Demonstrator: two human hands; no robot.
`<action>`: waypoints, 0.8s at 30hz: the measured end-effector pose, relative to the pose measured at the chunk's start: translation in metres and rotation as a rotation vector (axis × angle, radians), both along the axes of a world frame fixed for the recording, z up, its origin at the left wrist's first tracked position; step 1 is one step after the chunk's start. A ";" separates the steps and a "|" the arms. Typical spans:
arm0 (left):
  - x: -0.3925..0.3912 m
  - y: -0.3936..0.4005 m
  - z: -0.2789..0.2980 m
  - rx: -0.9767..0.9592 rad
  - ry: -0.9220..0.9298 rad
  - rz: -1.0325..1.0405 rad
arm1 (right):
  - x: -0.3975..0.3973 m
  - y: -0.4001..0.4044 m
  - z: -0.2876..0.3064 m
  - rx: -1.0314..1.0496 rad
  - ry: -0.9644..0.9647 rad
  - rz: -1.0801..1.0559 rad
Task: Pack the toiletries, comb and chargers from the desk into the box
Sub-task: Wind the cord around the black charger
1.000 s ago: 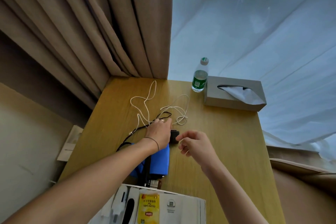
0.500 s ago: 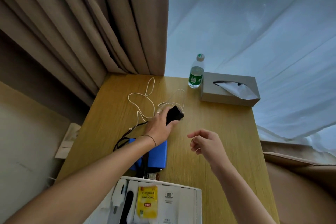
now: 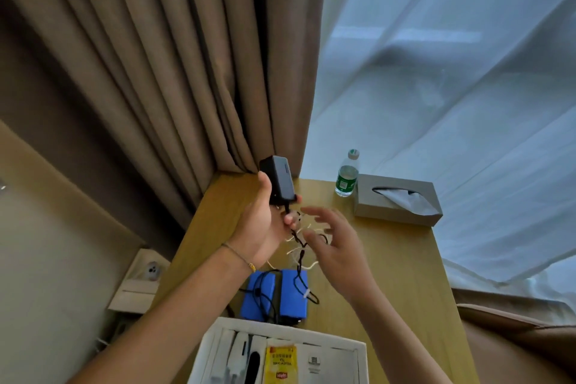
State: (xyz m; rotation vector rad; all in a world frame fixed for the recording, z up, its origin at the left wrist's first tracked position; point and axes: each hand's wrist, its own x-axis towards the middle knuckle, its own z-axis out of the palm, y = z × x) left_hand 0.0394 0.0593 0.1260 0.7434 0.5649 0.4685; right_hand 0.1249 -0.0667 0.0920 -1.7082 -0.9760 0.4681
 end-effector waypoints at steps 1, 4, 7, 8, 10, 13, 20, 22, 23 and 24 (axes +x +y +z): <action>-0.006 0.001 0.007 -0.049 -0.031 -0.019 | -0.006 0.006 0.006 0.006 -0.013 0.040; -0.025 0.005 0.027 -0.150 -0.083 -0.039 | -0.022 0.017 0.015 -0.016 0.076 0.105; -0.041 0.010 0.044 -0.173 -0.122 -0.004 | -0.031 0.022 0.014 -0.103 0.005 0.158; -0.046 0.010 0.049 -0.168 -0.123 -0.003 | -0.033 0.023 0.013 -0.126 -0.023 0.172; -0.054 0.009 0.056 -0.144 -0.121 0.001 | -0.035 0.026 0.007 -0.161 -0.063 0.167; -0.064 0.009 0.065 -0.116 -0.157 0.013 | -0.034 0.027 -0.010 -0.269 -0.162 0.138; -0.076 0.020 0.064 -0.069 -0.130 0.085 | -0.027 0.018 -0.034 -0.421 -0.351 0.024; -0.075 0.019 0.057 -0.096 -0.114 0.100 | -0.033 0.022 -0.025 -0.281 -0.332 0.055; -0.074 0.018 0.055 -0.110 -0.113 0.101 | -0.038 0.025 -0.018 -0.214 -0.276 0.097; -0.074 0.018 0.053 -0.124 -0.110 0.099 | -0.043 0.029 -0.011 -0.171 -0.174 0.154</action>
